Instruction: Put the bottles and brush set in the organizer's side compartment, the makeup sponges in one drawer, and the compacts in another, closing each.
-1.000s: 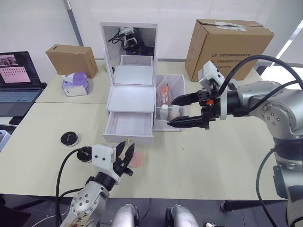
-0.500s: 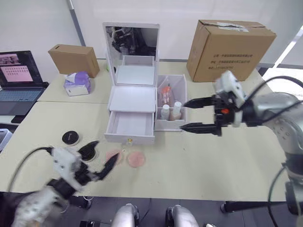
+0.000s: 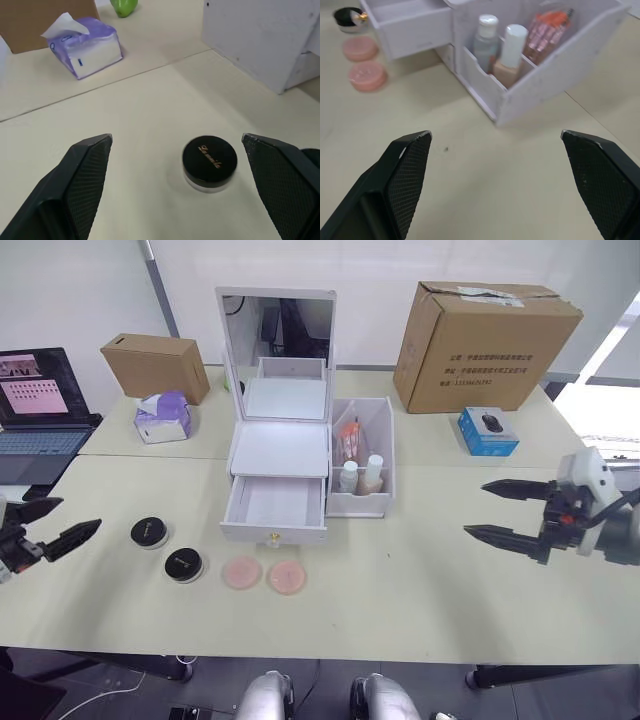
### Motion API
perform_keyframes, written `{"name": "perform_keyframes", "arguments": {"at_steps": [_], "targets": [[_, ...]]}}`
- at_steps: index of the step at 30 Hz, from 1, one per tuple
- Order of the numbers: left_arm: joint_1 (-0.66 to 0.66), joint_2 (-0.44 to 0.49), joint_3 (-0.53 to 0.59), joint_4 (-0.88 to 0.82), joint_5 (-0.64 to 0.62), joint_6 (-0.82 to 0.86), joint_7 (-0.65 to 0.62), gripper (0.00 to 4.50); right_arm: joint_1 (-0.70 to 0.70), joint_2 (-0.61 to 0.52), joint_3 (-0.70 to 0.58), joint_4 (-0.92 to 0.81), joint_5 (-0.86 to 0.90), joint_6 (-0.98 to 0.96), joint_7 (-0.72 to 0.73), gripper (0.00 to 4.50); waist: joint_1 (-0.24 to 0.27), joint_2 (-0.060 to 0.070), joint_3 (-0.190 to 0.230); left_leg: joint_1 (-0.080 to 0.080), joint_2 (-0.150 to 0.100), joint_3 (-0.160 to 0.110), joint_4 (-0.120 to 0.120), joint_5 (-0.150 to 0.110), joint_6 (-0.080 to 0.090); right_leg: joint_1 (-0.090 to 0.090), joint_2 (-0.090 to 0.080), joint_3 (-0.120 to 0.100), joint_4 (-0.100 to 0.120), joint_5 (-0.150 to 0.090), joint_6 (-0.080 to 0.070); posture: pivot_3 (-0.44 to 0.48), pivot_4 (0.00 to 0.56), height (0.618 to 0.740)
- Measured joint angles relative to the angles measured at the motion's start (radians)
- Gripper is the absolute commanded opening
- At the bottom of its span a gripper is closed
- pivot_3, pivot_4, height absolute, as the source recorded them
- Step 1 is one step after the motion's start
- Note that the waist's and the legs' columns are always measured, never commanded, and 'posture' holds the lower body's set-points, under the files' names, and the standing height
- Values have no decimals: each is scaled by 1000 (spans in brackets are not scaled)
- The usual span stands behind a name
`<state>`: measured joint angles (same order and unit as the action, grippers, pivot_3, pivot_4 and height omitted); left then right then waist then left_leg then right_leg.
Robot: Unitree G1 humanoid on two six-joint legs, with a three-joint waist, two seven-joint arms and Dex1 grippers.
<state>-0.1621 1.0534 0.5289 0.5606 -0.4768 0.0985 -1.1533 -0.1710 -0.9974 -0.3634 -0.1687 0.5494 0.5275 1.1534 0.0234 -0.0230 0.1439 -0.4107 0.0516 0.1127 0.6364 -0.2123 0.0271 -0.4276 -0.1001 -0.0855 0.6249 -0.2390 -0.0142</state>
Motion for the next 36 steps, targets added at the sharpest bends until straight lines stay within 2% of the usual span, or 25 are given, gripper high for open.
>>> {"name": "perform_keyframes", "arguments": {"at_steps": [6,11,16,18,22,26,29,31,36], "targets": [[-131,30,-42,163,49,-42,-37,4476,26,21,-11,68,-17,-32,-12,4500,-15,0,0,1,0,1,-4,0,0,2,0,-2,1,4,6,0,150,731],[-72,10,-33,128,50,-48,-28,4476,-1,47,4,53,16,5,-24,4500,-21,0,0,1,0,1,-4,0,0,2,0,-1,2,4,6,0,150,731],[115,-64,30,-111,-3,36,-5,4476,-85,10,40,-41,157,174,11,4500,-23,0,0,2,1,0,-4,0,0,2,-5,0,2,3,4,0,150,731],[205,-93,56,-248,-41,111,15,4476,-144,7,86,-70,198,240,15,4500,-25,0,0,3,0,0,-6,0,0,2,-11,0,2,3,4,0,150,731],[369,-164,86,-542,-114,290,89,4476,-355,55,219,-93,262,404,-48,4500,-29,0,1,2,0,0,-8,0,0,2,-14,-6,1,3,3,0,150,731],[536,-270,84,-830,-177,378,141,4476,-429,66,289,-130,299,486,-59,4500,-18,0,1,1,0,0,-7,0,0,3,-14,-8,0,6,-1,0,150,731],[636,-338,50,-1022,-192,387,178,4476,-484,79,306,-145,314,525,-85,4500,-11,0,1,1,-1,1,-6,0,0,4,-14,-10,0,5,1,0,150,731],[655,-383,-15,-1093,-168,376,213,4476,-503,91,311,-157,335,550,-96,4500,-5,0,1,2,-2,1,-6,0,0,4,-13,-10,0,3,4,0,150,731],[674,-455,-151,-1149,-78,339,299,4476,-527,99,318,-167,339,594,-130,4500,-2,0,1,1,-2,1,-3,0,0,5,-11,-12,1,5,5,0,150,731]]}}
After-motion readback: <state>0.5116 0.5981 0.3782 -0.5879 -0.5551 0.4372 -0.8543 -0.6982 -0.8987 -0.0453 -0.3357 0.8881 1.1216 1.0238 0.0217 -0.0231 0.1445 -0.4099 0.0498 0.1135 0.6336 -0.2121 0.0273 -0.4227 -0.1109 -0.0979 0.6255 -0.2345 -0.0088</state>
